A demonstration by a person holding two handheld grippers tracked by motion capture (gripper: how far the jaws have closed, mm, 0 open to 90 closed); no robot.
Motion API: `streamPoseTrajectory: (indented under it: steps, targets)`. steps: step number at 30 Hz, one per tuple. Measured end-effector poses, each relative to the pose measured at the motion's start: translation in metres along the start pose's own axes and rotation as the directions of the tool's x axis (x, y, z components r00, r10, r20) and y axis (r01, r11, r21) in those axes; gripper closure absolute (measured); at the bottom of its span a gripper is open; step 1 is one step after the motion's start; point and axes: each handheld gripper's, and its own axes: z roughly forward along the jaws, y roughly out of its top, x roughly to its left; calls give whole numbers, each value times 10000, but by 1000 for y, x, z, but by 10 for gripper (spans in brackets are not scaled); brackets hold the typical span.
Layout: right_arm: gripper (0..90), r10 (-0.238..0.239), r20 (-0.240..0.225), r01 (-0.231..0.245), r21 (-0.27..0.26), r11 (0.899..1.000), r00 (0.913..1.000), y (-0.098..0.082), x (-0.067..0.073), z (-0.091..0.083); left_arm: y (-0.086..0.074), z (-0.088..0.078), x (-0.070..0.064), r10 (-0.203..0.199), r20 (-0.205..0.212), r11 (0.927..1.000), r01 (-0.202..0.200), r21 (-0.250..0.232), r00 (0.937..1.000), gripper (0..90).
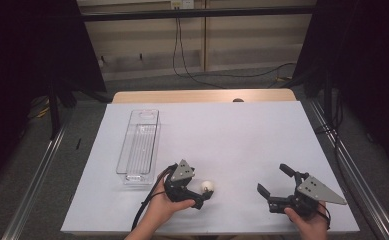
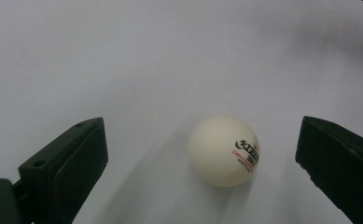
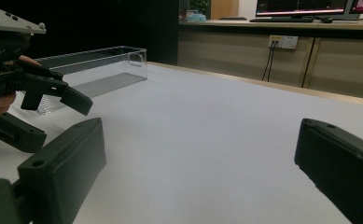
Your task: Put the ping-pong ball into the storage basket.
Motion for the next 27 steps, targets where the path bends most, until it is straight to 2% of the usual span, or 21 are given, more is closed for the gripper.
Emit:
streamPoseTrajectory:
  steps: [4,5,9,15,18,23,27]
  targets:
    - [16,-2,9,2,-12,10000,10000,0,0,0,0,2,-1,-70,-83,9999,71,150,9999,33]
    - [16,-1,5,1,-8,10000,10000,0,0,0,0,2,-1,23,-91,9997,-21,243,10000,35]
    - [16,8,-12,-8,1,10000,10000,0,0,0,-1,3,-2,-23,-9,9998,23,212,10000,42]
    - [16,5,-7,-5,15,10000,10000,0,0,0,-1,5,-2,178,14,9995,-178,272,9998,52]
    - [16,4,-18,-4,5,10000,10000,0,0,0,-1,5,-3,118,-13,9995,-117,293,9999,55]
    - [17,-4,-4,4,-4,10000,10000,0,0,0,-1,6,-3,160,136,9992,-165,376,9998,60]
    - [17,-37,-16,37,-16,10000,10000,0,0,0,0,7,-3,257,75,9989,-260,396,9996,62]
